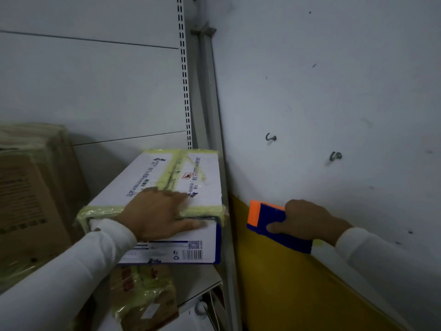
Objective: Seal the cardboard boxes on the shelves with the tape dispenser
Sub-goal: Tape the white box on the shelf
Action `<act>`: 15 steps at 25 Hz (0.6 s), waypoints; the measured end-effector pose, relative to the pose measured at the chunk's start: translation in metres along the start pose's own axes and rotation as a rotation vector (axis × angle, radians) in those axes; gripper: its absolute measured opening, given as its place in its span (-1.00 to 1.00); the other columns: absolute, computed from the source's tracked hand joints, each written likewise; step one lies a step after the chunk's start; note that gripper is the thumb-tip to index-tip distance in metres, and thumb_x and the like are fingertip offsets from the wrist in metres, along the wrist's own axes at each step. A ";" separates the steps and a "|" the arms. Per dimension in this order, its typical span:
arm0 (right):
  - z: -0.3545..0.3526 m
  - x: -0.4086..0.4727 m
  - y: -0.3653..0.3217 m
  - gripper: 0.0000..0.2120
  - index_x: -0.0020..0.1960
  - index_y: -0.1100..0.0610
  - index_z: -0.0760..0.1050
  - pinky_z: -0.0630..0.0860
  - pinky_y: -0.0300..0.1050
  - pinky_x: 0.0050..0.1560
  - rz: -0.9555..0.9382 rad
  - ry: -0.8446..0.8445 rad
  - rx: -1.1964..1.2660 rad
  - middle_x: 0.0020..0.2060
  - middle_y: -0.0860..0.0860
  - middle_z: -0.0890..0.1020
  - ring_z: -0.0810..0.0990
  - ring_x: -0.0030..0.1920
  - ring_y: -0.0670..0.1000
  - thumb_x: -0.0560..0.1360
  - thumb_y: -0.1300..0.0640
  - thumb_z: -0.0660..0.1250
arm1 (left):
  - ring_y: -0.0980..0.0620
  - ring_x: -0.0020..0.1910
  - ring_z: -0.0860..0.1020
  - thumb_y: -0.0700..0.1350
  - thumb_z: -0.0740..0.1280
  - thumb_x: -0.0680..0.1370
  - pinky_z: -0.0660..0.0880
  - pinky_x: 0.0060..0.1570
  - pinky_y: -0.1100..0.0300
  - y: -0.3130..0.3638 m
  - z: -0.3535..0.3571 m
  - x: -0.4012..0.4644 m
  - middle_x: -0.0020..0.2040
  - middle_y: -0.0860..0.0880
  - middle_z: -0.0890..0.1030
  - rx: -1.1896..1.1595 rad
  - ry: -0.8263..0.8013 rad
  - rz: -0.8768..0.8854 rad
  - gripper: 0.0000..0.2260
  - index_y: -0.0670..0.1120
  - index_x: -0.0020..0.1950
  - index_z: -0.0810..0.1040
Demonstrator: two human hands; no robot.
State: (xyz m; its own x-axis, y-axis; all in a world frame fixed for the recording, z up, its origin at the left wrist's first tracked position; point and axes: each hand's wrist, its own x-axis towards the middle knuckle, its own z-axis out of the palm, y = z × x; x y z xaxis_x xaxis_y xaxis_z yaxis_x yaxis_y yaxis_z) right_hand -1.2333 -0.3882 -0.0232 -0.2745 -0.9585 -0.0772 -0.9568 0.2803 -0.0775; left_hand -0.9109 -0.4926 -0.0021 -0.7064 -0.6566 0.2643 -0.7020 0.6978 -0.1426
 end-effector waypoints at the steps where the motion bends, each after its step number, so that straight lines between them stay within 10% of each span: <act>1: -0.003 0.001 -0.001 -0.45 -0.33 0.04 0.28 0.25 -0.21 -0.49 0.002 0.047 0.067 -0.44 -0.06 0.42 0.39 -0.48 -0.09 0.38 -0.42 0.34 | -0.08 0.16 0.54 0.62 -0.18 0.27 0.42 0.17 0.05 0.019 0.000 0.007 0.27 0.02 0.55 0.013 0.051 -0.035 -0.08 0.08 0.40 0.30; 9: -0.013 -0.003 -0.004 -0.45 -0.39 0.09 0.27 0.27 -0.19 -0.44 -0.042 0.090 0.350 -0.49 0.00 0.42 0.41 -0.49 -0.03 0.42 -0.29 0.41 | -0.09 0.08 0.51 0.06 0.14 0.54 0.47 0.05 0.04 0.098 0.027 0.049 0.12 -0.10 0.53 0.091 0.106 -0.196 -0.65 -0.13 0.20 0.42; 15: -0.019 -0.025 0.003 -0.55 -0.15 0.31 0.56 0.57 0.01 -0.16 -0.128 0.090 0.681 -0.19 0.21 0.70 0.69 -0.16 0.18 0.45 -0.12 0.45 | -0.03 0.29 0.44 0.53 0.10 0.34 0.30 0.28 0.14 0.047 0.006 0.015 0.39 0.00 0.42 -0.167 0.022 0.063 -0.23 0.12 0.43 0.23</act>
State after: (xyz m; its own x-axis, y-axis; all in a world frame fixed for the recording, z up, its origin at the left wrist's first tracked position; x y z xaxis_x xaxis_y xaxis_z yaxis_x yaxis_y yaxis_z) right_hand -1.2310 -0.3641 -0.0023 -0.1987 -0.9786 0.0541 -0.7172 0.1076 -0.6886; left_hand -0.9555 -0.4716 -0.0108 -0.7447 -0.6052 0.2814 -0.6306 0.7761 0.0002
